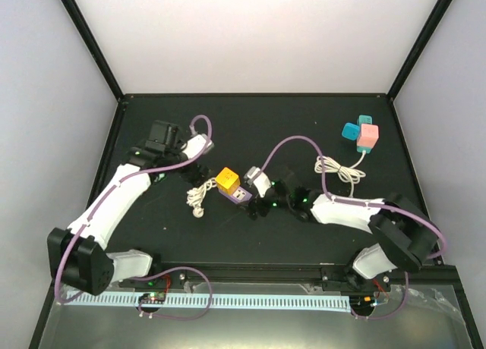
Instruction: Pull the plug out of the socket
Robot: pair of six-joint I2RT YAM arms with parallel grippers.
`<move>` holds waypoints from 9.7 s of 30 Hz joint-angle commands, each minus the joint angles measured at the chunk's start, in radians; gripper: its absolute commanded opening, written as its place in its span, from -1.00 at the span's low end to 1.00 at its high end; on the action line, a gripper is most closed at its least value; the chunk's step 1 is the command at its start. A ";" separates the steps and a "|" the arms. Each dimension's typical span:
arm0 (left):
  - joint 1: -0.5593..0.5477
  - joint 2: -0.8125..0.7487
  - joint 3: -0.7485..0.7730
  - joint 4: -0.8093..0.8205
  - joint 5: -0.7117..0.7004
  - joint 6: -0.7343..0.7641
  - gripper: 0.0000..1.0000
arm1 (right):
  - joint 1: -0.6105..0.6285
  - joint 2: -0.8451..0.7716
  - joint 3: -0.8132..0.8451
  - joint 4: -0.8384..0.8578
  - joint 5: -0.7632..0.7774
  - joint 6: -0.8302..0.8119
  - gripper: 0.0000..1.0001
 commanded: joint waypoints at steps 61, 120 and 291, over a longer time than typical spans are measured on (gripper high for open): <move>-0.338 0.453 0.119 -0.001 -0.277 -0.189 -0.03 | -0.019 -0.007 -0.078 0.174 0.046 0.026 0.68; -0.323 0.300 0.171 -0.067 -0.234 -0.171 -0.52 | -0.025 0.408 0.054 0.077 0.133 0.100 -0.98; 0.097 0.149 0.246 -0.403 -0.141 0.114 0.98 | -0.851 -0.149 0.319 -1.035 0.093 -0.941 0.75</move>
